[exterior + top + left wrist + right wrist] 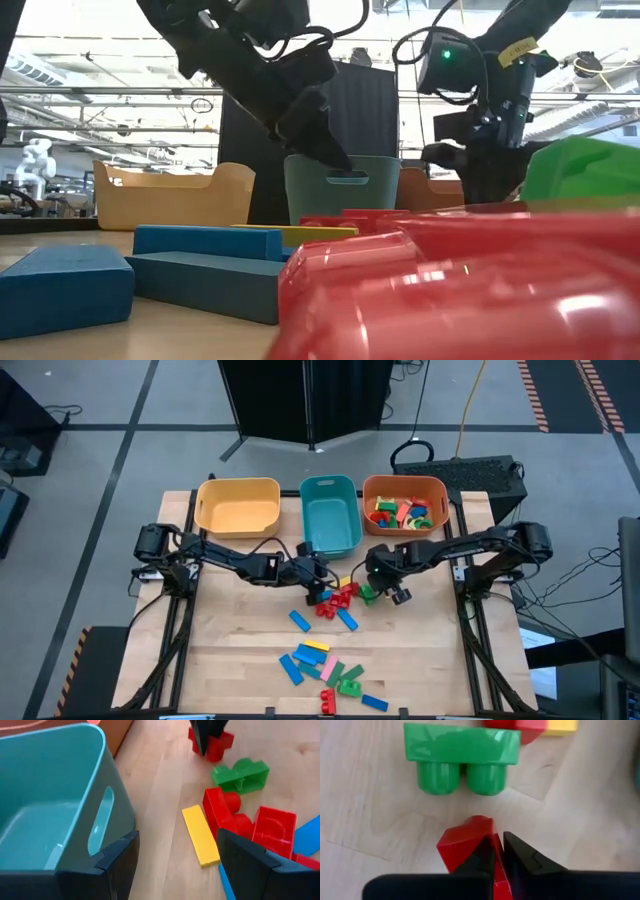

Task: Sort blocks by size
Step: Put the red 2 stud game piece into the blue bin

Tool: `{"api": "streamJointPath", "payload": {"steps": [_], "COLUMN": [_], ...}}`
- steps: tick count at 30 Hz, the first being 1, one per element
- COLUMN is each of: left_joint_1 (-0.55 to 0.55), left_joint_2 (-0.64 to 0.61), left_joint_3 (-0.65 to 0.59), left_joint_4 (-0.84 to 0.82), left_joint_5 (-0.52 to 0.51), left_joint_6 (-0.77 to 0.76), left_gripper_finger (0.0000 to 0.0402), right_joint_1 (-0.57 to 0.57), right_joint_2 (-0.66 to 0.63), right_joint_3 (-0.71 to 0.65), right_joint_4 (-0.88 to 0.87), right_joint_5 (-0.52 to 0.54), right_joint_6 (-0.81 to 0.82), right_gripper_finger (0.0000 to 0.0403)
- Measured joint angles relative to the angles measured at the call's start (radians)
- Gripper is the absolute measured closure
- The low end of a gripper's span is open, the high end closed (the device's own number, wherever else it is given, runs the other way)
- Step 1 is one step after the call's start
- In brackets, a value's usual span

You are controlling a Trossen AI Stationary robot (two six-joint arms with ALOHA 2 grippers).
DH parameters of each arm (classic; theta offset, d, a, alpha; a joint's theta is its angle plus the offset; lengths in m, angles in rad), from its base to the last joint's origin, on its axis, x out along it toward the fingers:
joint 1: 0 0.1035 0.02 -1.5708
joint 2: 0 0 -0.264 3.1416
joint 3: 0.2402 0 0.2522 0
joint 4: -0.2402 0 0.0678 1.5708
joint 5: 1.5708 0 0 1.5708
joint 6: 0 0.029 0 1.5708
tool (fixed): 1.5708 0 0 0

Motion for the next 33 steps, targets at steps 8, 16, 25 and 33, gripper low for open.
{"api": "streamJointPath", "payload": {"steps": [8,16,25,33], "left_joint_1": [-0.009,-0.059,-0.072,-0.069], "left_joint_2": [-0.054,-0.164,-0.194,-0.195], "left_joint_3": [0.0,-0.003,-0.006,-0.019], "left_joint_4": [-0.09,-0.121,-0.247,-0.244], "left_joint_5": [0.011,-0.007,-0.147,-0.191], "left_joint_6": [-0.024,0.002,0.003,0.012], "left_gripper_finger": [0.0146,0.0146,0.0146,0.0146], "right_joint_1": [-0.009,-0.072,-0.258,-0.354], "right_joint_2": [-0.045,-0.04,0.045,0.212], "right_joint_3": [0.15,0.332,0.349,0.349], "right_joint_4": [-0.023,0.059,0.34,0.51], "right_joint_5": [0.046,0.044,-0.051,-0.07], "right_joint_6": [-0.003,-0.073,-0.017,0.039], "right_gripper_finger": [0.0396,0.0395,0.0395,0.0395]}}
